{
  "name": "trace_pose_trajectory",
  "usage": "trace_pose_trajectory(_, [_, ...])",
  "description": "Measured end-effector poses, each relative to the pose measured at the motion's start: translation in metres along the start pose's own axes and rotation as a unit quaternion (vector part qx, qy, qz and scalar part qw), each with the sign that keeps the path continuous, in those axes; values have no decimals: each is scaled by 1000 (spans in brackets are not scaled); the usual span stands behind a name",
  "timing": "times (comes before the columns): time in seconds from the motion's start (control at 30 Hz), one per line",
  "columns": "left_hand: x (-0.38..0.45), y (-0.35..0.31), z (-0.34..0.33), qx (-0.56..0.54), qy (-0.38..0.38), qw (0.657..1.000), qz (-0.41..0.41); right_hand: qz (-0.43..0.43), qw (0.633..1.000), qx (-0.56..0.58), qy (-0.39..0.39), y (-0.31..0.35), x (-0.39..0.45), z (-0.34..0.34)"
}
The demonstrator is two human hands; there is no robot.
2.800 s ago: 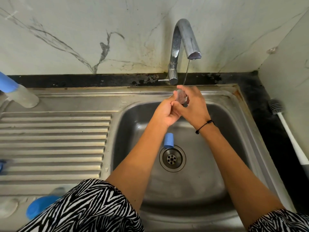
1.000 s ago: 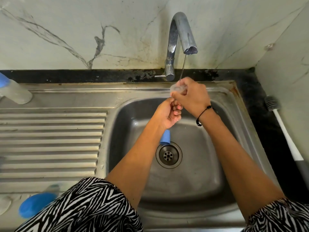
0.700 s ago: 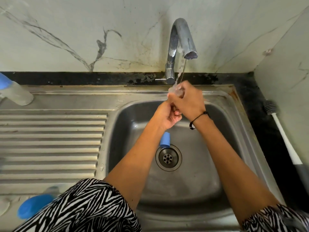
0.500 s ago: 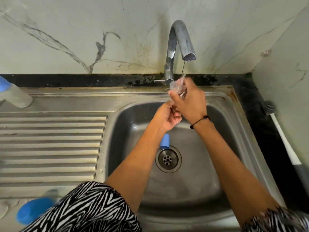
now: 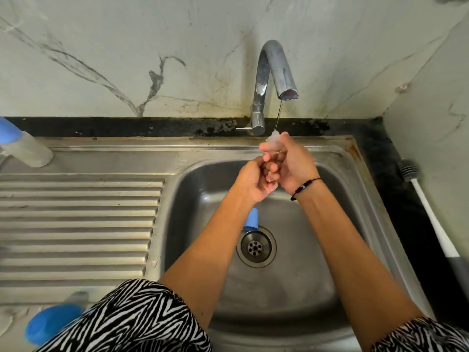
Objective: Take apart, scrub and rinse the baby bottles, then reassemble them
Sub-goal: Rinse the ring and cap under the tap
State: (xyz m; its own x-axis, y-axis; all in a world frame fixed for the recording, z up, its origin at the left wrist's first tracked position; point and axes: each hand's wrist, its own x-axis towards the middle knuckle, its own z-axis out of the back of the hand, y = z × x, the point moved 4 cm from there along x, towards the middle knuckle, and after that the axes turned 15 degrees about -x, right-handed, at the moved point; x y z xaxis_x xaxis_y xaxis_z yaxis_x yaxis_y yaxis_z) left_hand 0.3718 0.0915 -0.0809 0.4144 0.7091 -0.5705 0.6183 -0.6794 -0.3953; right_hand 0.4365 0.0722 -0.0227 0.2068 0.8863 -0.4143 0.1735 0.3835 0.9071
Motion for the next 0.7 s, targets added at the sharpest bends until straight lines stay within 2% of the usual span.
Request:
trace_pose_trajectory(0.07, [0, -2, 2, 11, -6, 1000, -5, -37, 997, 34, 57, -1, -1, -2])
trace_pose_trajectory(0.13, [3, -1, 5, 16, -6, 1000, -5, -48, 995, 54, 71, -1, 1, -3])
trace_pose_trajectory(0.27, [2, 1, 4, 2, -11, 1000, -8, -51, 996, 55, 45, 0, -1, -2])
trace_pose_trajectory(0.33, [2, 3, 3, 0, -3, 1000, -1, -12, 1000, 4, 10, 2, -3, 1])
trace_pose_trajectory(0.4, [2, 3, 3, 3, -1, 1000, 6, 54, 993, -94, -38, 5, -3, 4])
trace_pose_trajectory(0.47, [0, 3, 3, 9, -12, 1000, 6, 142, 957, -237, -86, 11, -1, 7])
trace_pose_trajectory(0.6, [-1, 6, 5, 7, -37, 999, -6, 263, 838, -462, -122, 20, -6, 3])
trace_pose_trajectory(0.67, [1, 6, 7, -2, -51, 999, -14, 325, 779, -511, -161, 23, -11, 0])
trace_pose_trajectory(0.7, [2, 6, 9, -6, -57, 998, -16, 345, 767, -512, -176, 23, -13, -1])
